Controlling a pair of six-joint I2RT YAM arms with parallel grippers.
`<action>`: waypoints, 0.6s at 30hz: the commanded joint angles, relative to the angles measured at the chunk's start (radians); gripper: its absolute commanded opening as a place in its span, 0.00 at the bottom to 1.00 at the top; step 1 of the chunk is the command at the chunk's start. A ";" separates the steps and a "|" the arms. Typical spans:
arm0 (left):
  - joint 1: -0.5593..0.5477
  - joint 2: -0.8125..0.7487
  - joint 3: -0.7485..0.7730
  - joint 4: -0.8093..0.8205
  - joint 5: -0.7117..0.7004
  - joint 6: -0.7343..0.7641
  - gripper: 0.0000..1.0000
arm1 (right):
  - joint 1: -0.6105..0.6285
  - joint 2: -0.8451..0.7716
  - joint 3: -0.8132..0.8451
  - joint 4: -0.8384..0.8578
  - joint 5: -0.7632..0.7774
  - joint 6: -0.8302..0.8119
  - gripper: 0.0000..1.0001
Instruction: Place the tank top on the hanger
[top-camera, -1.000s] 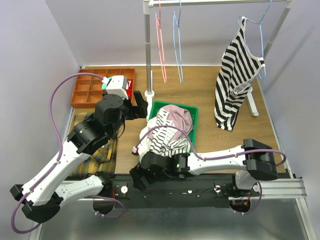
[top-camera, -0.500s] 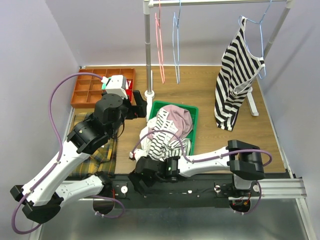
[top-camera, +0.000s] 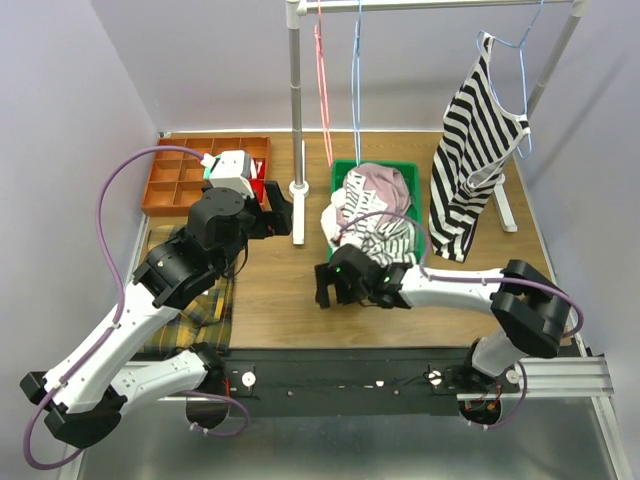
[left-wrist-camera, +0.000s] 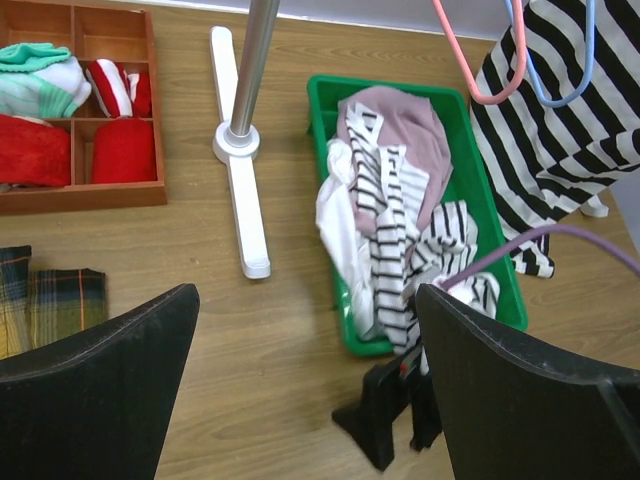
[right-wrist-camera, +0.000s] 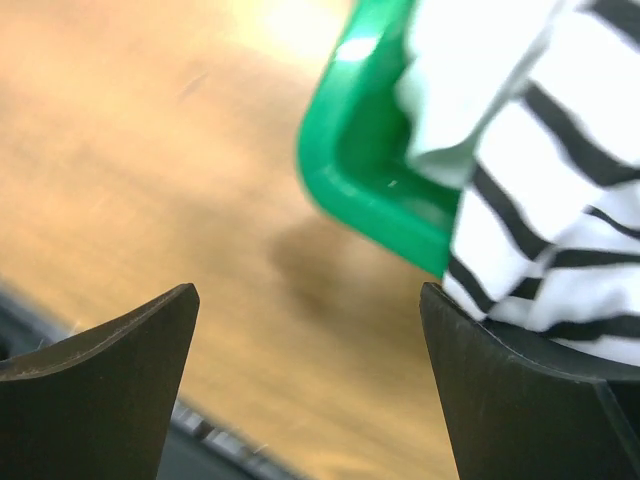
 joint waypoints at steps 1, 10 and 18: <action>0.009 -0.020 -0.023 -0.002 -0.001 0.007 0.99 | -0.135 -0.037 -0.023 -0.033 0.049 -0.037 1.00; 0.009 -0.037 -0.037 -0.005 0.015 0.009 0.99 | -0.401 -0.024 0.004 -0.042 0.022 -0.105 1.00; 0.011 -0.037 -0.047 0.003 0.030 0.006 0.99 | -0.470 0.016 0.128 -0.084 0.016 -0.165 1.00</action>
